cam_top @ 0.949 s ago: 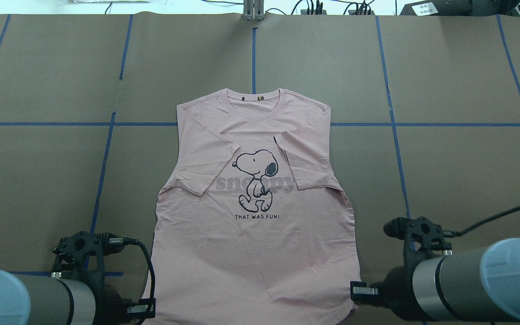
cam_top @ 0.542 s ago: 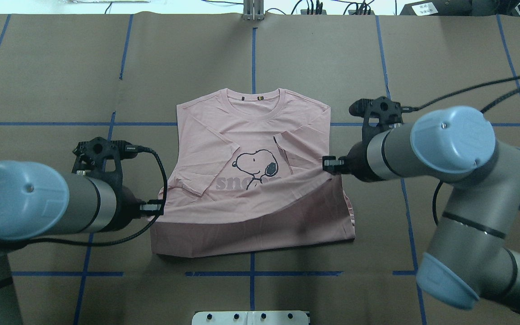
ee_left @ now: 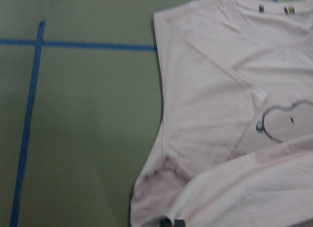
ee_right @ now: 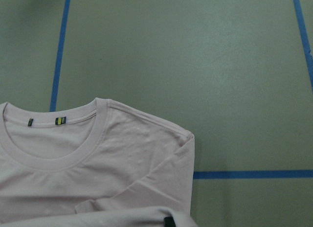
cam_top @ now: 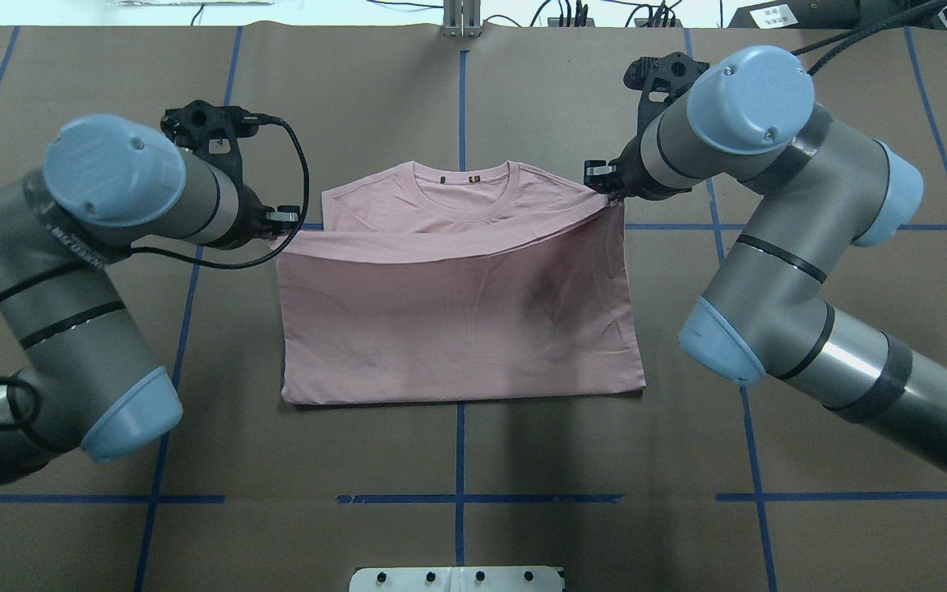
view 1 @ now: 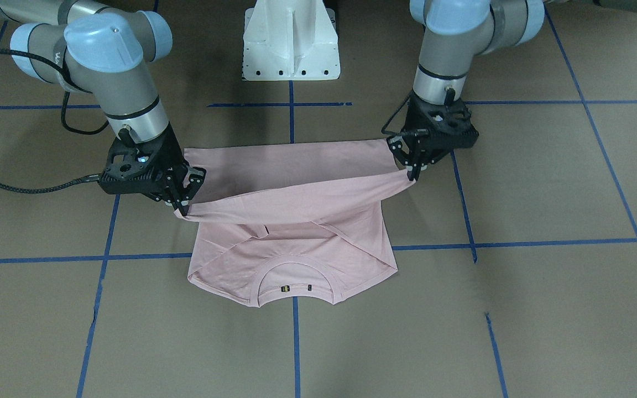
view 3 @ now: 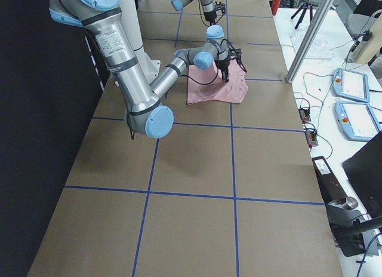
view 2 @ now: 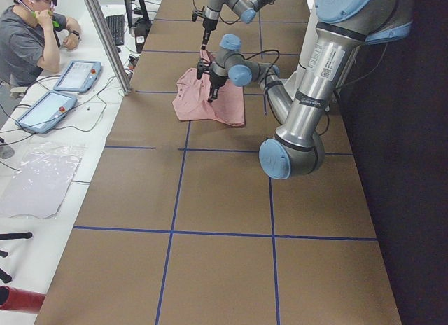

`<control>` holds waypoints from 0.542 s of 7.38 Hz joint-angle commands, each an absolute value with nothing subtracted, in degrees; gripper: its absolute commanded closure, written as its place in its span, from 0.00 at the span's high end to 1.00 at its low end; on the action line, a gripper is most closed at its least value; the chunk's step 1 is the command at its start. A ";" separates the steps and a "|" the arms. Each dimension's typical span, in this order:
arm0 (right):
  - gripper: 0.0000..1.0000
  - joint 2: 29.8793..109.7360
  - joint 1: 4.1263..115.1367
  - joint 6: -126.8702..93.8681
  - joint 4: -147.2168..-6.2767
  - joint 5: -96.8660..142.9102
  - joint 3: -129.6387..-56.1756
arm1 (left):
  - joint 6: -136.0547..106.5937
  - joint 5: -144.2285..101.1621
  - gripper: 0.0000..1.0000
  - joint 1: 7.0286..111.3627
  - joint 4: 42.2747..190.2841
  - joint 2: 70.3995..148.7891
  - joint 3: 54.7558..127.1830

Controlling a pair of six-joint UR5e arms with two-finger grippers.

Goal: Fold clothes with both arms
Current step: 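Lay the hem down at the collar and open both grippers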

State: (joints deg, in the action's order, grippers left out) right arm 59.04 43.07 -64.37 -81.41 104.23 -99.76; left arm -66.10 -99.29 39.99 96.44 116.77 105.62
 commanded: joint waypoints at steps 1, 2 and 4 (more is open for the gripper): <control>0.00 55.74 43.77 -64.69 -76.23 104.15 -90.40 | -64.95 -99.76 0.00 44.20 111.03 119.09 89.36; 0.00 55.55 44.47 -64.51 -71.76 104.24 -85.83 | -65.13 -99.76 0.00 44.38 114.14 119.61 85.82; 0.00 51.71 45.35 -64.51 -67.50 104.24 -77.48 | -65.48 -99.76 0.00 44.38 114.70 120.23 84.55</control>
State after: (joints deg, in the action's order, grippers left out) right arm 54.58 44.88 -64.53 -69.80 104.26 -83.04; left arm -65.23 -99.75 44.27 113.74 119.81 85.83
